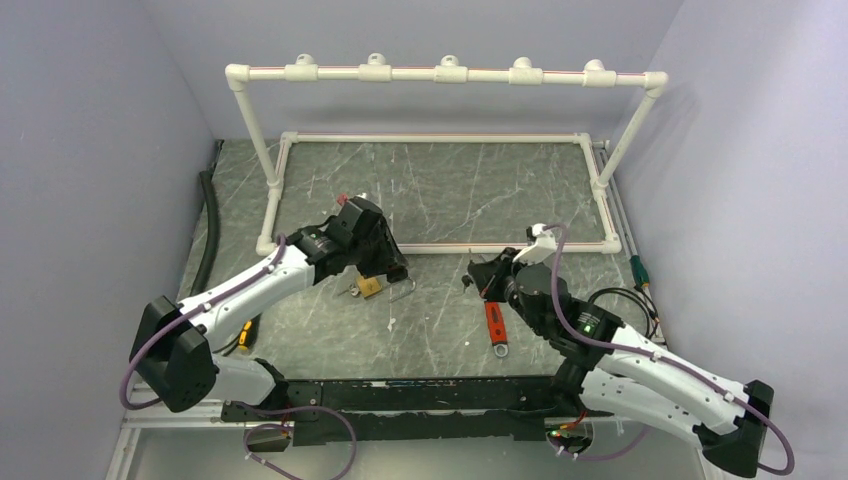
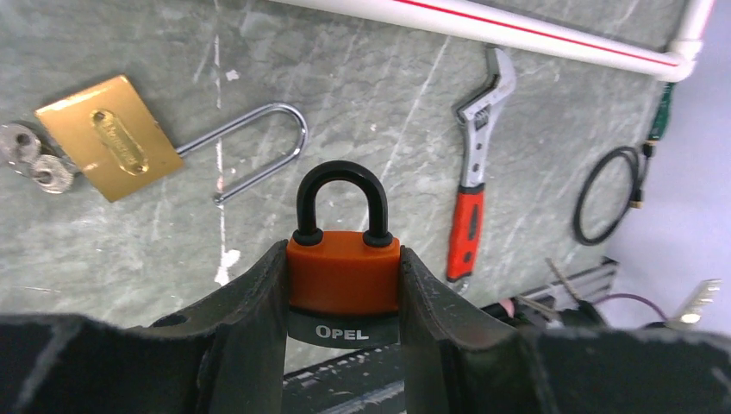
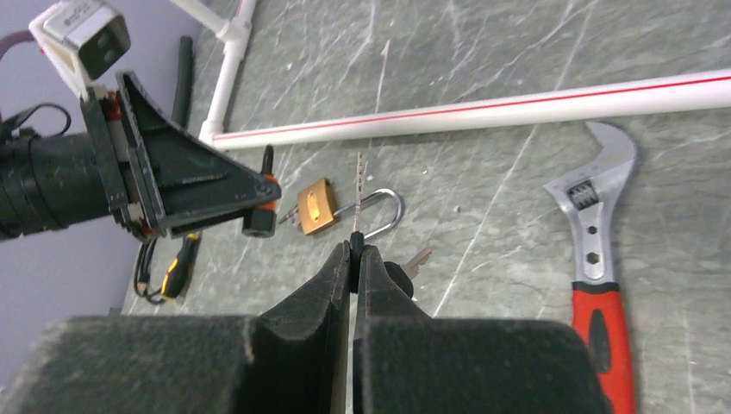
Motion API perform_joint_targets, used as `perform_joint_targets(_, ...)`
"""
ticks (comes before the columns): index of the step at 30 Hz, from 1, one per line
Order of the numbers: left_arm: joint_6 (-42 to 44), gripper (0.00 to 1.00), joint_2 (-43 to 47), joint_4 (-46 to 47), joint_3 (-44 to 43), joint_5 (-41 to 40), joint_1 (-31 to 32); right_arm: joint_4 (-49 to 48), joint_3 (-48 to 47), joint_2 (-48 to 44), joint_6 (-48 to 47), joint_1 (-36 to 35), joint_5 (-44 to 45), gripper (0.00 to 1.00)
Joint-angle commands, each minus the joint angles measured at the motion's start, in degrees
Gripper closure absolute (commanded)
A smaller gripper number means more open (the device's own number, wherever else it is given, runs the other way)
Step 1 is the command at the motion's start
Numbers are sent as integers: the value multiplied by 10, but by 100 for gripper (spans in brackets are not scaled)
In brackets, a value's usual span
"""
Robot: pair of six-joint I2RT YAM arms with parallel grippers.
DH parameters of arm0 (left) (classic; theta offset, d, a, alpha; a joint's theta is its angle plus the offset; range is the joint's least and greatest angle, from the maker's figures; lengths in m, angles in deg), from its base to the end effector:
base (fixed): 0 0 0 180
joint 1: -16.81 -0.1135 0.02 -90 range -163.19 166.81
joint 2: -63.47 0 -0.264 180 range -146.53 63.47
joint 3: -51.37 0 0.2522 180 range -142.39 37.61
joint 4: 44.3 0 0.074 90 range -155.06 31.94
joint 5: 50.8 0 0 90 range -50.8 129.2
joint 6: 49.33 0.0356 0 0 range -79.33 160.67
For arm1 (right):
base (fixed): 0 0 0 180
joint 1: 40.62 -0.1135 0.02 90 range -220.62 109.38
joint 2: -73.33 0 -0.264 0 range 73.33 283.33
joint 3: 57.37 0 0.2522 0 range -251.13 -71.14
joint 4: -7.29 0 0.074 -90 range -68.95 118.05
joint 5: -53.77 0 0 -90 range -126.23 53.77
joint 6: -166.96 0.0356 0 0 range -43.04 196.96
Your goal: Unlock with the key
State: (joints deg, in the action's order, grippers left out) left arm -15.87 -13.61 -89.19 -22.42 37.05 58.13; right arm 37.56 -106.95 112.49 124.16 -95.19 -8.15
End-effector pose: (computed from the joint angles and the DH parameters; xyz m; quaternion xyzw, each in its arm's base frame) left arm 0.2155 -0.1877 0.2747 -0.1303 0.9249 -0.2575 0.2476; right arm 0.1078 0.1227 0.2900 0.0881 0.8013 0.3073 0.5057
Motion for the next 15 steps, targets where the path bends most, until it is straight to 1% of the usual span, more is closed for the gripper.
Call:
perform_joint_targets(1,-48,100,15,40,-28,98,-26,-77,9,22,1,0,-53,100)
perform_joint_targets(7,-73,100,11,49,-29,161,-54,-151,18,61,-15,-4,-117,100)
perform_joint_targets(11,-91,100,13,56,-25,182,-66,-189,15,86,-28,-9,-147,100)
perform_joint_targets(15,-100,100,12,56,-24,190,-74,-201,7,113,-36,-13,-169,100)
